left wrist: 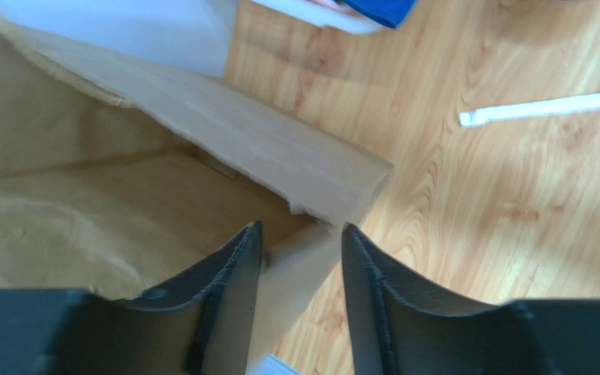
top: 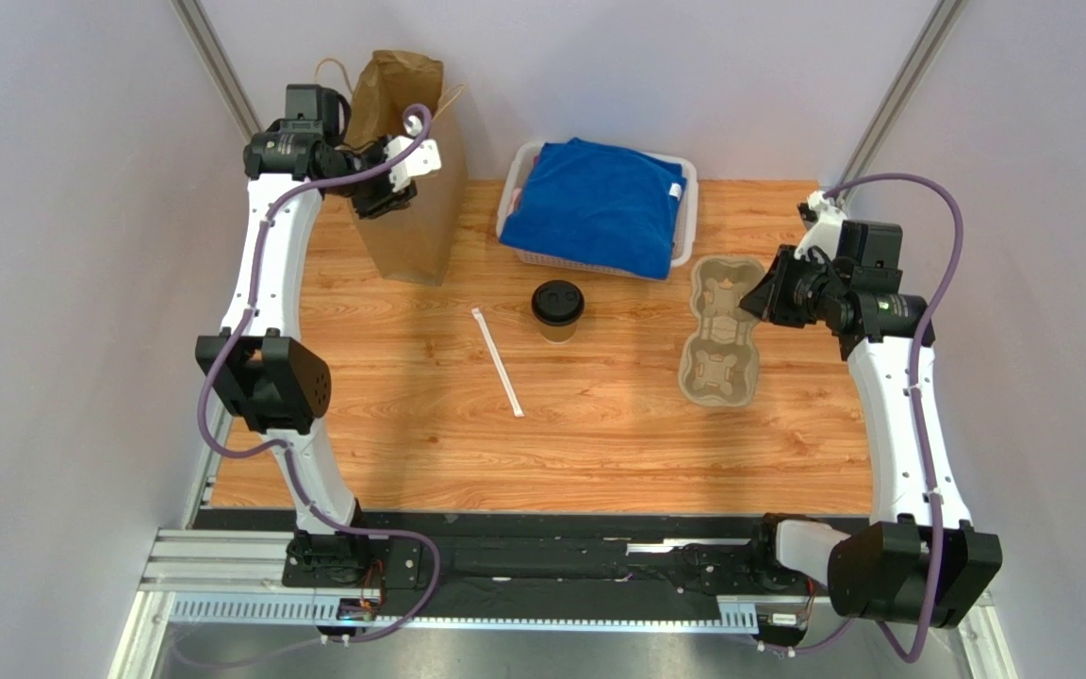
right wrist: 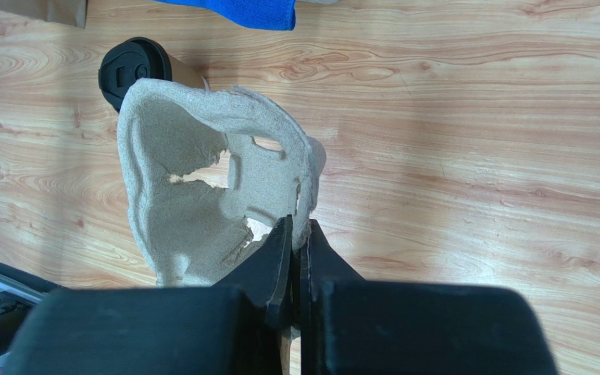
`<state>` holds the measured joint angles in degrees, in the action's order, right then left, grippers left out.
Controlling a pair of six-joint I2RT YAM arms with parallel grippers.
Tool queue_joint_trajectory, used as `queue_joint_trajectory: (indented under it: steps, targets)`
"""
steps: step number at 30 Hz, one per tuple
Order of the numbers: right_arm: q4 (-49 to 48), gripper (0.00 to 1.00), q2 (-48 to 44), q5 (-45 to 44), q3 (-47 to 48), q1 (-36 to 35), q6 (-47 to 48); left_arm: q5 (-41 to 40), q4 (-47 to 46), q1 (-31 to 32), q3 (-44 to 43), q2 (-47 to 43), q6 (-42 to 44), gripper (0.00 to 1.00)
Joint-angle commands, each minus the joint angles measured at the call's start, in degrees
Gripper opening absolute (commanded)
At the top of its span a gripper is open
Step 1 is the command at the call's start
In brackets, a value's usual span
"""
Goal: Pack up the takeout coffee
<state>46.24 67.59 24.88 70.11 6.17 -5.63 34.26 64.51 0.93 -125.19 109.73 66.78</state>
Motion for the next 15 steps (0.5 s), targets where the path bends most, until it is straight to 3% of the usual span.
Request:
queue_joint_trajectory:
  steps: [1,2,5,10,15]
  targets:
    - [-0.18,0.0,-1.15,-1.59,-0.76,-0.2,1.5,-0.16,8.35,-0.4,1.69,-3.81,8.27,0.37]
    - [-0.18,0.0,-0.97,-2.12,-1.11,-0.2,1.41,-0.25,8.87,-0.31,2.92,-6.09,8.19,0.24]
    - [-0.18,0.0,-1.15,-3.61,-3.13,-0.2,0.27,-1.04,11.59,-0.31,5.9,-11.44,8.36,0.09]
    - [-0.53,0.0,-1.85,-6.77,-9.19,-0.2,-2.19,0.19,14.94,-0.31,9.69,-21.04,6.88,0.0]
    - [-3.6,0.0,-2.82,-10.2,-15.34,-0.11,-5.0,1.77,22.93,-0.23,11.19,-30.36,5.03,0.0]
